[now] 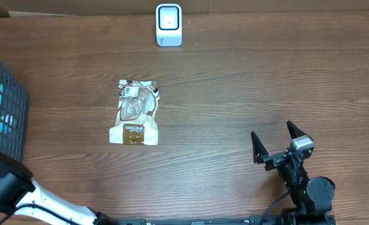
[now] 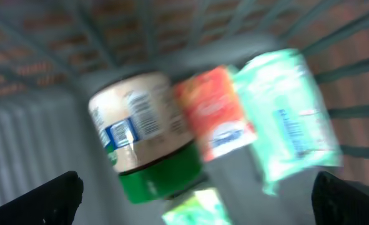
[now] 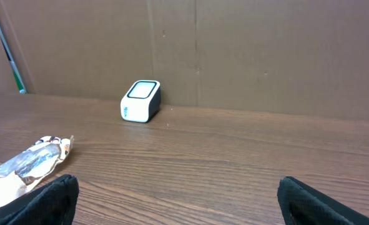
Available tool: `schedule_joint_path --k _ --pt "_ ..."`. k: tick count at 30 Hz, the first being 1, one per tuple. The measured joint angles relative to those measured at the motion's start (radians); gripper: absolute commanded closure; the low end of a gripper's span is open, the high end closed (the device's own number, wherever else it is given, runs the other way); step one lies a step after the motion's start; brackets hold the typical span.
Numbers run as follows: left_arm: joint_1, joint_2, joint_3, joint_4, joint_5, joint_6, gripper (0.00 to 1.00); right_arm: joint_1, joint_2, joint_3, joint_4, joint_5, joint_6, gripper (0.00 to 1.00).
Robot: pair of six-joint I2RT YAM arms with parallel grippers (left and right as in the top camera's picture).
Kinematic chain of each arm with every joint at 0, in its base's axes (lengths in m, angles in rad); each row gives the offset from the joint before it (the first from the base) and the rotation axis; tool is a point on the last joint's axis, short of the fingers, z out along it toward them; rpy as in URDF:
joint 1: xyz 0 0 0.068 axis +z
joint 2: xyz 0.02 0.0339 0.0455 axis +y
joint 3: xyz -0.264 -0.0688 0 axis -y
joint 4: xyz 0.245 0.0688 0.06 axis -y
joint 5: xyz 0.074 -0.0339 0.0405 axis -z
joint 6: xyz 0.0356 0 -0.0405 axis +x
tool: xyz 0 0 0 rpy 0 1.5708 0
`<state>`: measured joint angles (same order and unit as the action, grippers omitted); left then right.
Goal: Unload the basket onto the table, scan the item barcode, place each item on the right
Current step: 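Reach the left gripper into the basket and grasp the green-lidded jar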
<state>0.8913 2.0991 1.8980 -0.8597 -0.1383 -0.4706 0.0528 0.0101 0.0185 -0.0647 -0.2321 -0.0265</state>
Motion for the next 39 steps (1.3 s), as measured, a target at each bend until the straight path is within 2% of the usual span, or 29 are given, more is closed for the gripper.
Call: schedule_joint_path --k 6,12,17,22,24,25,26,28,31,34,39 --pt "0.024 0.080 -0.014 -0.050 -0.072 -0.030 0.00 0.000 0.000 0.000 0.000 0.000 0.000 0.00" --pt "0.051 0.083 -0.014 -0.029 -0.098 -0.036 0.00 0.000 0.000 0.000 0.000 0.000 0.000 0.00" --pt "0.051 0.083 -0.014 -0.012 -0.105 -0.041 0.12 0.000 0.000 0.000 0.000 0.000 0.000 0.00" --pt "0.051 0.106 -0.014 -0.016 -0.110 -0.047 0.12 0.000 0.000 0.000 0.000 0.000 0.000 0.00" --pt "0.052 0.138 -0.014 -0.019 -0.113 -0.047 0.17 0.000 0.000 0.000 0.000 0.000 0.001 0.00" --pt "0.053 0.156 -0.014 -0.020 -0.113 -0.047 0.23 0.000 0.000 0.000 0.000 0.000 0.000 0.00" --pt "0.054 0.167 -0.014 -0.019 -0.113 -0.047 0.36 0.000 0.000 0.000 0.000 0.000 0.000 0.00" --pt "0.054 0.178 -0.014 -0.016 -0.113 -0.050 0.47 0.000 0.000 0.000 0.000 0.000 0.000 0.00" --pt "0.054 0.179 -0.014 -0.009 -0.114 -0.046 0.55 0.000 0.000 0.000 0.000 0.000 0.000 0.00" --pt "0.053 0.179 -0.014 -0.009 -0.113 -0.043 0.67 0.000 0.000 0.000 0.000 0.000 0.001 0.00" --pt "0.053 0.179 -0.013 -0.016 -0.114 -0.020 0.74 0.000 0.000 0.000 0.000 0.000 0.000 0.00"
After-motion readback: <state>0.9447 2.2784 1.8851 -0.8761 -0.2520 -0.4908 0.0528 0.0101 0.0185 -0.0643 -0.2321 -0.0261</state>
